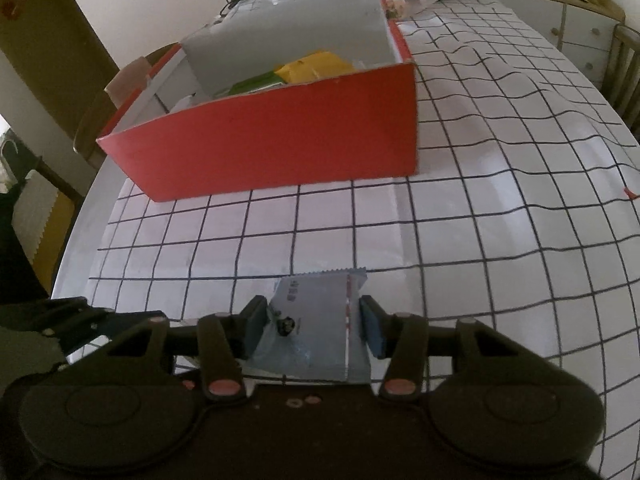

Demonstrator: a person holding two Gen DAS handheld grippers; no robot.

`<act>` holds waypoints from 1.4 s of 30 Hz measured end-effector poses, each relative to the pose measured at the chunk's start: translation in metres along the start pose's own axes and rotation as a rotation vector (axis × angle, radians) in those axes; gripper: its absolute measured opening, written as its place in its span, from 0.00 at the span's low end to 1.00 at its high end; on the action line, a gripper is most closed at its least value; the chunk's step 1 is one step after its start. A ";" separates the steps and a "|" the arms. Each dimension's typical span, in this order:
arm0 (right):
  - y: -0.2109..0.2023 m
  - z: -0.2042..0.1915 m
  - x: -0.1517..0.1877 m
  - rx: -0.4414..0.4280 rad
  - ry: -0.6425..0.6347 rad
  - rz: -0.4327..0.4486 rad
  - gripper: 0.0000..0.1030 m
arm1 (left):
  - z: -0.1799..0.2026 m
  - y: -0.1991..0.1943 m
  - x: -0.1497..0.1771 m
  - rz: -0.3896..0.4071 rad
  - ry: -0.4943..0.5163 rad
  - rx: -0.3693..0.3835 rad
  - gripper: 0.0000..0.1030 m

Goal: Organize snacks
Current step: 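Grasp the dark foil packet with the left gripper while the right grasps the light blue packet, then carry both packets into the red box and open both grippers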

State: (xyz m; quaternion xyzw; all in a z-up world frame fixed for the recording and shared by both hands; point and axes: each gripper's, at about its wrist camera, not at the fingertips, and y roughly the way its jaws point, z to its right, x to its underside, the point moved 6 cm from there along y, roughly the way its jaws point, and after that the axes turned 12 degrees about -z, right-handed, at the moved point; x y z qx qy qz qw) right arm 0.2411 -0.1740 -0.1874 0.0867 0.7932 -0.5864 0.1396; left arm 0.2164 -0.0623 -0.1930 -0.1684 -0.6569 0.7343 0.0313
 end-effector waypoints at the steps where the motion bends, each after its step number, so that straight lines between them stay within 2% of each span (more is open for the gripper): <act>1: -0.001 0.001 0.001 -0.004 0.001 0.002 0.47 | -0.001 0.003 -0.001 -0.008 -0.010 0.002 0.65; 2: -0.002 0.002 0.001 -0.006 0.000 0.004 0.47 | -0.001 0.005 -0.001 -0.016 -0.016 0.007 0.59; 8: -0.004 0.003 0.004 -0.018 -0.008 0.009 0.47 | -0.005 0.008 -0.002 -0.010 -0.042 -0.003 0.44; 17: -0.012 0.001 0.007 -0.024 -0.019 0.024 0.47 | -0.012 -0.002 0.003 0.016 -0.085 0.008 0.43; 27: -0.042 -0.008 0.001 -0.020 -0.034 0.093 0.47 | -0.030 -0.050 -0.009 0.104 -0.154 0.035 0.43; 33: -0.067 -0.018 -0.015 0.001 -0.062 0.167 0.47 | -0.039 -0.084 -0.023 0.179 -0.186 0.012 0.43; 42: -0.094 -0.037 -0.044 0.012 -0.121 0.250 0.47 | -0.046 -0.126 -0.050 0.278 -0.175 -0.019 0.43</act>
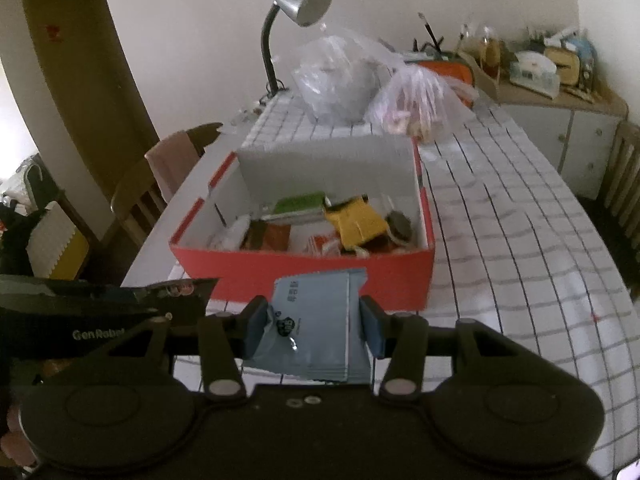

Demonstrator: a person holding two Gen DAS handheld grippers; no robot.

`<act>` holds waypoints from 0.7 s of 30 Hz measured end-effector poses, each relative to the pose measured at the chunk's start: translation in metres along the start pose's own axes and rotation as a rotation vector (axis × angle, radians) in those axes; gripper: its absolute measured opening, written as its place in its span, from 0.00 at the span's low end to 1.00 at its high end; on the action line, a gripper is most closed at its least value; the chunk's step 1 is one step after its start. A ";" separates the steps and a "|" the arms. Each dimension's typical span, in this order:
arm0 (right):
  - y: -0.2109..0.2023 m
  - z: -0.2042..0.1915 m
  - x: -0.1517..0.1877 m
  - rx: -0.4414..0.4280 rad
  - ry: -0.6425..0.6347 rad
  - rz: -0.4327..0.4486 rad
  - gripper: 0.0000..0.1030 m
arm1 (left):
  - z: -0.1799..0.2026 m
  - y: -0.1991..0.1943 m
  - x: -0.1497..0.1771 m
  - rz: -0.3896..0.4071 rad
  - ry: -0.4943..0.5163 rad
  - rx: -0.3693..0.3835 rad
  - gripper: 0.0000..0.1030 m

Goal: Organize snacks
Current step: 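Carry both packets into the red box and open both grippers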

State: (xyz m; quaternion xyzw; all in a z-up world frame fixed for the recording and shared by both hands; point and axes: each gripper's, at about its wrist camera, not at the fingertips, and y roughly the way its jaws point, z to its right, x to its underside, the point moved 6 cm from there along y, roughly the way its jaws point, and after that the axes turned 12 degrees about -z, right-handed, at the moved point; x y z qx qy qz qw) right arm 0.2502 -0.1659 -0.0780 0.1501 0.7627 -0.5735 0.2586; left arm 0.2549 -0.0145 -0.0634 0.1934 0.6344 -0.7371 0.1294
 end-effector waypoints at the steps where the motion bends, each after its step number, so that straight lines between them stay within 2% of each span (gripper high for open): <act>1: -0.001 -0.001 -0.003 0.003 -0.005 0.007 0.47 | 0.000 -0.003 -0.003 0.008 0.001 -0.002 0.43; 12: 0.000 -0.003 -0.045 0.018 -0.037 0.053 0.47 | -0.003 -0.015 -0.052 0.062 0.024 -0.033 0.43; 21: 0.023 0.005 -0.079 0.041 -0.056 0.053 0.47 | -0.018 0.004 -0.093 0.039 -0.007 -0.065 0.43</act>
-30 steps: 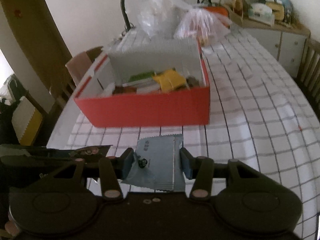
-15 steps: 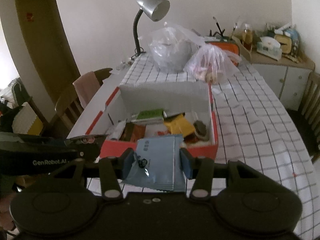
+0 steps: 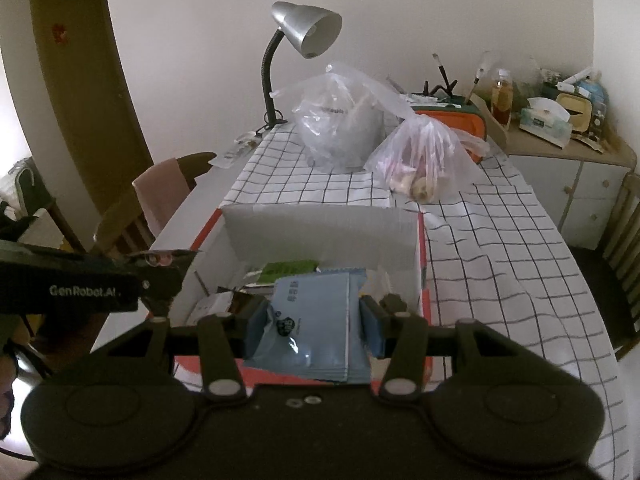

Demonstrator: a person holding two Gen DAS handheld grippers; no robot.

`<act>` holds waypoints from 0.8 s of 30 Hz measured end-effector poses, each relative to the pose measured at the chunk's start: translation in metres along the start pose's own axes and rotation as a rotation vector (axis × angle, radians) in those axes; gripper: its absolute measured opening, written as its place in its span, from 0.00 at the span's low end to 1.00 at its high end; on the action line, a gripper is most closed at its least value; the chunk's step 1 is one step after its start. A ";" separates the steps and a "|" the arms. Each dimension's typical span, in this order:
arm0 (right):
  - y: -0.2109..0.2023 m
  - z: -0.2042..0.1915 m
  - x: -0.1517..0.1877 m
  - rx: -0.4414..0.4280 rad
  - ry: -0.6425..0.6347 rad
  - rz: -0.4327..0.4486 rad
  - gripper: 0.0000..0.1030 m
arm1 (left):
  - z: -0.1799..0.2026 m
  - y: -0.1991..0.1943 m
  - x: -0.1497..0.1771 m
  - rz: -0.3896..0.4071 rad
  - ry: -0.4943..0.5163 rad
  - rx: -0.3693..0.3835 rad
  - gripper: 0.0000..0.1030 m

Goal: Organize snacks
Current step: 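Carry both packets into the red box and open both grippers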

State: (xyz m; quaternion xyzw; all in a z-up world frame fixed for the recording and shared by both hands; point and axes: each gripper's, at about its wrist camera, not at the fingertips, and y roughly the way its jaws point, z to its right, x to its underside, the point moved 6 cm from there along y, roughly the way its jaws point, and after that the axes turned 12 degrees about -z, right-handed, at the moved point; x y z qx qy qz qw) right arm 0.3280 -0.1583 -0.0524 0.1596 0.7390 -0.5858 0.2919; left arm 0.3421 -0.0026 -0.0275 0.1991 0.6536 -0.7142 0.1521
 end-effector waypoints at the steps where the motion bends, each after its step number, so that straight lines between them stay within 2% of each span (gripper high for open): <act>1: 0.005 0.002 -0.003 0.003 -0.005 -0.005 0.47 | -0.001 0.004 -0.003 -0.005 -0.003 -0.005 0.43; 12: 0.066 0.014 -0.016 0.033 -0.031 -0.078 0.47 | -0.007 0.055 -0.026 -0.086 0.004 -0.068 0.43; 24: 0.103 0.011 -0.011 0.031 -0.062 -0.136 0.47 | -0.008 0.101 -0.016 -0.176 0.038 -0.107 0.43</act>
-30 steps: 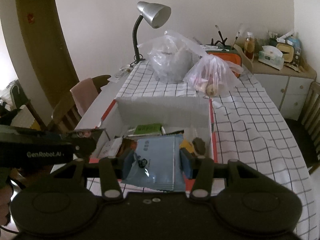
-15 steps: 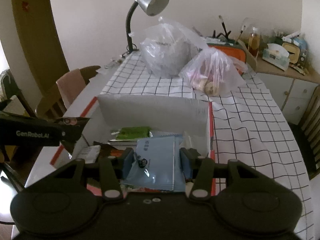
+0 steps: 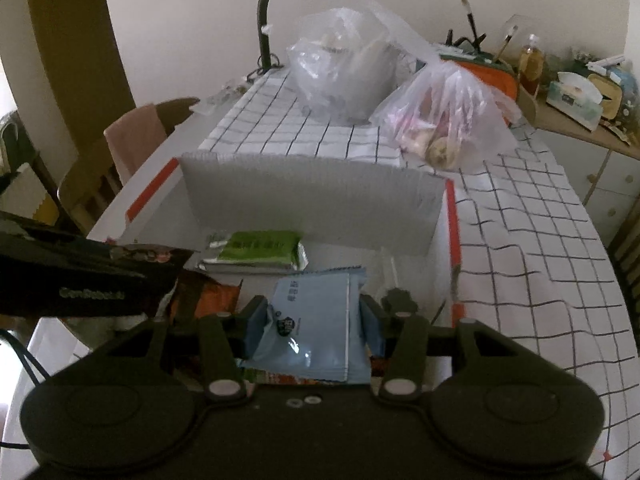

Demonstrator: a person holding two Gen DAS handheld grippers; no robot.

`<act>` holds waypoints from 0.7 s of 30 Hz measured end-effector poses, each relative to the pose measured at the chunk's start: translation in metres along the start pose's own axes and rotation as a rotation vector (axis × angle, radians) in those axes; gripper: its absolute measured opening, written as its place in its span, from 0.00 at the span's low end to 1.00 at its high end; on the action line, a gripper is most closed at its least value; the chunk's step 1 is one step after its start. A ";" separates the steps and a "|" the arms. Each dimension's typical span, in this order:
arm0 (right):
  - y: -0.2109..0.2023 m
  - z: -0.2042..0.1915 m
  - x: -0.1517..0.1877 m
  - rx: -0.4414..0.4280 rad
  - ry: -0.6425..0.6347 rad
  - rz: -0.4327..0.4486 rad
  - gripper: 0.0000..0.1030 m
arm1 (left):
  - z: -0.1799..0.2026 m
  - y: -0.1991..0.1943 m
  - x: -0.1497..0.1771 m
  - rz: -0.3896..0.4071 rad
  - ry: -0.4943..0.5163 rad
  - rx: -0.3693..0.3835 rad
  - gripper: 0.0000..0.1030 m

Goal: Organize snacks
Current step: 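Carry both packets into the red box and open both grippers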

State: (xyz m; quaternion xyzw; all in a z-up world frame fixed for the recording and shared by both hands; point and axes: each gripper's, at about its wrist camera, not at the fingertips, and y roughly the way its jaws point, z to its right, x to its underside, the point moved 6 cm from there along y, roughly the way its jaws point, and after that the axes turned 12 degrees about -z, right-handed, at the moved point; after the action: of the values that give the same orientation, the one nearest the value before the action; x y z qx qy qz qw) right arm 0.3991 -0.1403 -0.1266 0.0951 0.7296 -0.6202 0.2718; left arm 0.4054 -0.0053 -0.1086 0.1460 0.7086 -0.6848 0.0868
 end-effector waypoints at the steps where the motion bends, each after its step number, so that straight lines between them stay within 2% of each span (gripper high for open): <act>1: 0.002 -0.001 0.001 0.001 -0.004 -0.003 0.47 | 0.000 0.003 0.002 -0.006 0.006 -0.002 0.43; 12: 0.008 -0.004 0.006 0.007 0.002 -0.026 0.51 | 0.004 0.019 0.011 -0.036 0.022 -0.016 0.44; 14: 0.007 -0.004 0.006 0.003 0.004 -0.025 0.54 | 0.004 0.018 0.011 -0.034 0.019 -0.009 0.44; 16: 0.005 -0.004 0.007 0.002 0.009 -0.018 0.61 | 0.005 0.015 0.012 -0.031 0.018 0.001 0.45; 21: -0.007 -0.005 0.007 -0.006 0.019 -0.002 0.65 | 0.005 0.006 0.014 -0.018 0.013 0.019 0.46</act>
State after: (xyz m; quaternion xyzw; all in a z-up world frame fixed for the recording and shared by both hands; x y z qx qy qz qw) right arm 0.3887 -0.1386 -0.1243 0.0996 0.7341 -0.6173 0.2646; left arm 0.3940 -0.0090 -0.1185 0.1447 0.7038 -0.6915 0.0747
